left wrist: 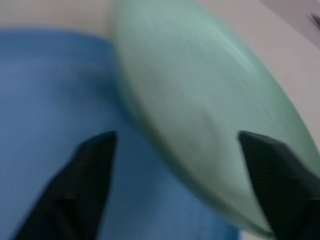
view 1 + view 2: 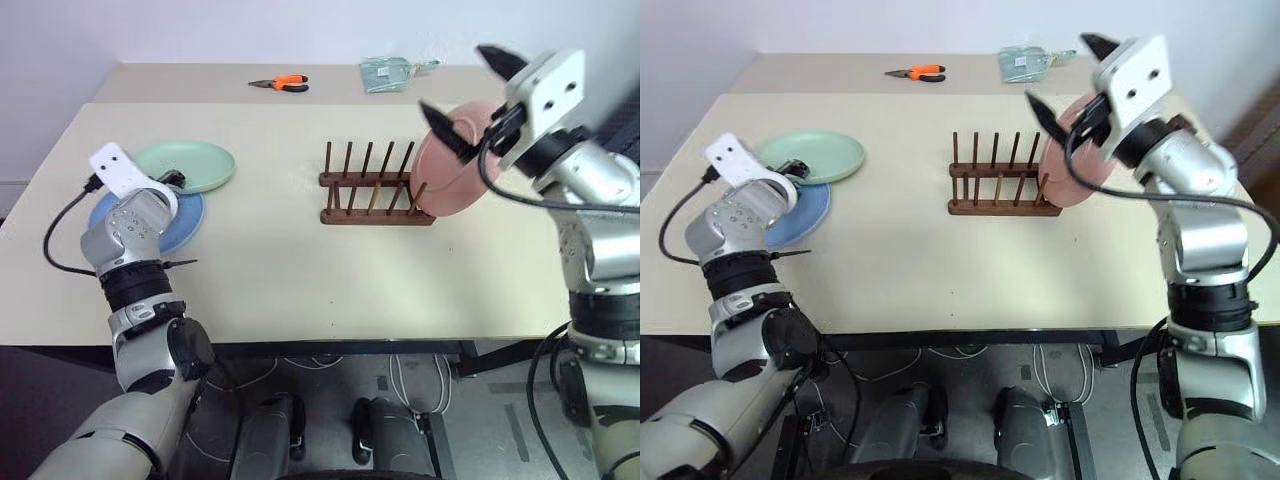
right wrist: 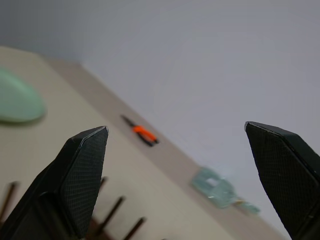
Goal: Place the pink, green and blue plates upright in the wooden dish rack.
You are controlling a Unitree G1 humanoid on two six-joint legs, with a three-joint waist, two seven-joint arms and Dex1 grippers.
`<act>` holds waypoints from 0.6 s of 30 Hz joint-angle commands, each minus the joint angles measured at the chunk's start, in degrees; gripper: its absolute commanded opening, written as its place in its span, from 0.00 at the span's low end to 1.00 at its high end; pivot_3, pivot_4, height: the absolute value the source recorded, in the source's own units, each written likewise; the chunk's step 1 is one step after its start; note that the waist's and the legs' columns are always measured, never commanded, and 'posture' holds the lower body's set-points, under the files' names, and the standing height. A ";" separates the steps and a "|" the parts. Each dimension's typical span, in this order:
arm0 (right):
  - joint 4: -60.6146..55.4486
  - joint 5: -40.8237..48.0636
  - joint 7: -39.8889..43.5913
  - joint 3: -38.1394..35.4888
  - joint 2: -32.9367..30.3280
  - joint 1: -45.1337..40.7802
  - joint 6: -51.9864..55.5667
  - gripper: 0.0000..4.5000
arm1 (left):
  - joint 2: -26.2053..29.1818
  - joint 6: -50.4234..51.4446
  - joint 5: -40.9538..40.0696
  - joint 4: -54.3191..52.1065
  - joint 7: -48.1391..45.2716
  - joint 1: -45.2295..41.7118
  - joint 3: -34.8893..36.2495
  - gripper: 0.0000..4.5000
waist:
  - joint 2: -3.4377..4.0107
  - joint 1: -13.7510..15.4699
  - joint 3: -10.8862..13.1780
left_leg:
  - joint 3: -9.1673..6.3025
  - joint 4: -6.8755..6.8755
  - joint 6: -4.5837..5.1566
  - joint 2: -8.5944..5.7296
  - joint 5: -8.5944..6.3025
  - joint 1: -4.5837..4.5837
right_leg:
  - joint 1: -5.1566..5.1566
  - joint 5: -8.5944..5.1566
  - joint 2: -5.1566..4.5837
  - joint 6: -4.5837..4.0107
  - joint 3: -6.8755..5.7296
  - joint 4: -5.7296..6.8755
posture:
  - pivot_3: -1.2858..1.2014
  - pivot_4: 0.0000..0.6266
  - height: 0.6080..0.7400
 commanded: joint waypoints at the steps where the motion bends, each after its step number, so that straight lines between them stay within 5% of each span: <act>1: -3.49 -0.65 0.10 -0.87 0.23 0.59 0.58 1.00 | 1.34 -2.68 -1.11 0.96 0.11 -1.81 0.22 0.39 | 0.00 0.02 0.00 | 0.00 0.00 -0.01 0.00 0.00 0.00 | 0.00 0.00 0.00 0.00 0.00 0.00 | 0.52 0.24 1.00; 5: -5.34 0.05 2.32 0.03 -0.31 1.58 3.39 1.00 | -0.30 -7.84 -2.73 -5.64 -3.94 -0.28 -2.57 0.01 | -0.02 0.08 0.01 | -0.01 0.00 -0.02 0.00 0.01 0.00 | 0.00 0.00 -0.01 0.00 0.01 -0.01 | 0.52 0.24 1.00; 11: -10.07 -6.42 5.45 10.36 1.71 1.68 2.12 1.00 | -4.14 -4.09 -8.21 -30.03 -12.66 7.36 -13.03 0.01 | -0.03 0.14 0.01 | -0.01 -0.01 -0.03 -0.01 0.00 0.00 | 0.02 0.00 -0.02 0.00 0.01 -0.02 | 0.52 0.24 1.00; 18: -4.27 -19.17 4.60 23.21 9.75 -2.61 -4.83 1.00 | -8.92 7.22 -15.01 -50.91 -8.61 12.59 -18.90 0.01 | -0.03 -0.23 0.01 | -0.03 0.00 -0.11 0.00 0.05 0.04 | 0.01 0.00 0.01 -0.01 0.06 0.02 | 0.52 0.24 1.00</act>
